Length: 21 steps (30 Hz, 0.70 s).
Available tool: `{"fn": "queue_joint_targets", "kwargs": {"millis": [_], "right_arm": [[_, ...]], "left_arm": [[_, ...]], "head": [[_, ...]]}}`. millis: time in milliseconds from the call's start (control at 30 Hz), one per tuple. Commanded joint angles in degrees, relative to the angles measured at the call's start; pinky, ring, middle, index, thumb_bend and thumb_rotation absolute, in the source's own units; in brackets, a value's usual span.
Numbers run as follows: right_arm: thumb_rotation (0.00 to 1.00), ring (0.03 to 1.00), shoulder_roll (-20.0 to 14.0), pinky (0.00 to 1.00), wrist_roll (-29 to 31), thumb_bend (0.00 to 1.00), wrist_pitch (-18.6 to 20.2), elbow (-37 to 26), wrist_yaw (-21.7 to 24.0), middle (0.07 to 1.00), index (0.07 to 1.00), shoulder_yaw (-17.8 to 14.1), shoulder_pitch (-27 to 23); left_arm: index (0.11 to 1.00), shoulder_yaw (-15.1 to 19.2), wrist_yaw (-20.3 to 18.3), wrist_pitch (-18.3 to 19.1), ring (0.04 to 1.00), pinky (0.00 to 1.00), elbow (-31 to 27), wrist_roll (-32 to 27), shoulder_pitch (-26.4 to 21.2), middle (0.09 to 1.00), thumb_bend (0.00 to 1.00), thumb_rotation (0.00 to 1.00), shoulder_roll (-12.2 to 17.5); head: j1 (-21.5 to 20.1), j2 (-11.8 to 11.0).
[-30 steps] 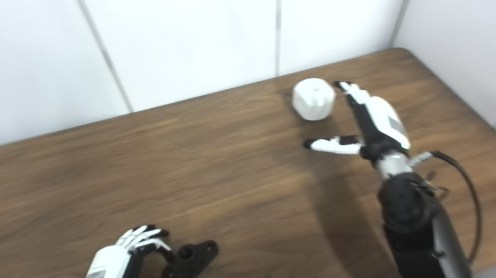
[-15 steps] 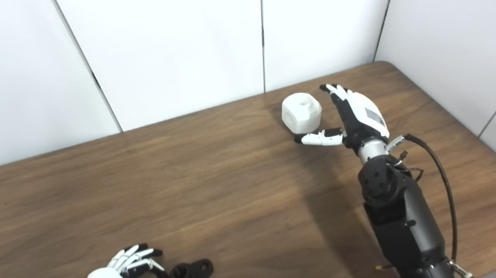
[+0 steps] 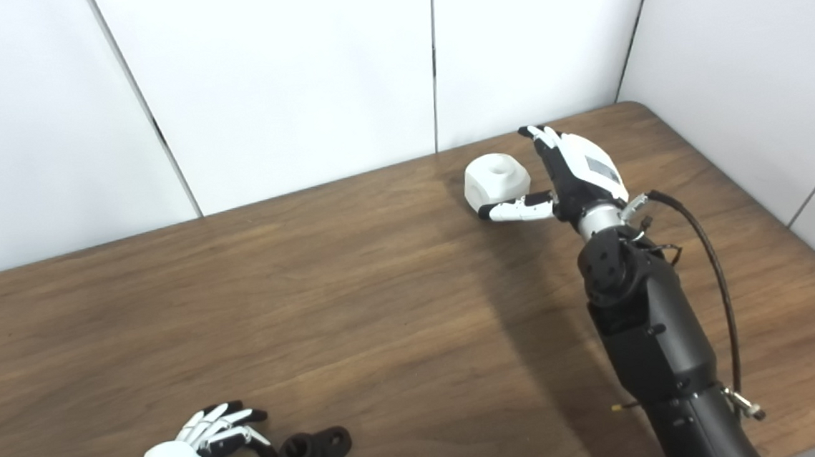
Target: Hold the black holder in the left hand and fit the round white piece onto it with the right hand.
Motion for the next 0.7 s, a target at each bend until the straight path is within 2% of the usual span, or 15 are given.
{"fn": "queue_joint_targets", "kwargs": {"millis": [0,267,333,533,667], "right_arm": [[0.41,1.000,-2.57,0.99,-0.35,0.73,-0.50,-0.08,-0.79,0.953,0.932,0.32,-2.94],[0.39,1.000,-6.78,0.91,-0.23,0.76,-0.46,4.67,1.57,0.958,0.923,3.34,-6.07],[0.39,1.000,-7.73,0.93,-0.12,0.76,-0.54,5.77,1.67,0.950,0.918,4.25,-6.75],[0.38,1.000,-8.50,0.88,0.29,0.78,-0.38,8.15,2.69,0.959,0.911,5.09,-8.45],[0.38,1.000,-8.98,0.93,0.30,0.77,-0.41,9.55,3.62,0.970,0.916,5.74,-9.70]], "left_arm": [[0.488,-0.22,-3.45,1.99,0.888,0.92,2.57,1.52,2.67,0.786,0.52,0.04,1.91],[0.488,0.23,-3.28,2.04,0.890,0.91,2.90,0.11,2.80,0.782,0.52,0.04,1.70],[0.488,0.32,-3.19,2.00,0.891,0.91,2.91,-0.13,2.80,0.782,0.52,0.04,1.70],[0.488,0.41,-3.21,1.97,0.888,0.91,2.90,-0.34,2.79,0.780,0.52,0.04,1.70],[0.488,0.79,-3.86,2.57,0.895,0.91,2.60,-1.52,2.95,0.786,0.52,0.04,1.63]], "head": [[0.12,0.06],[0.44,0.15],[0.44,0.15],[0.30,0.16],[0.46,0.26]]}}
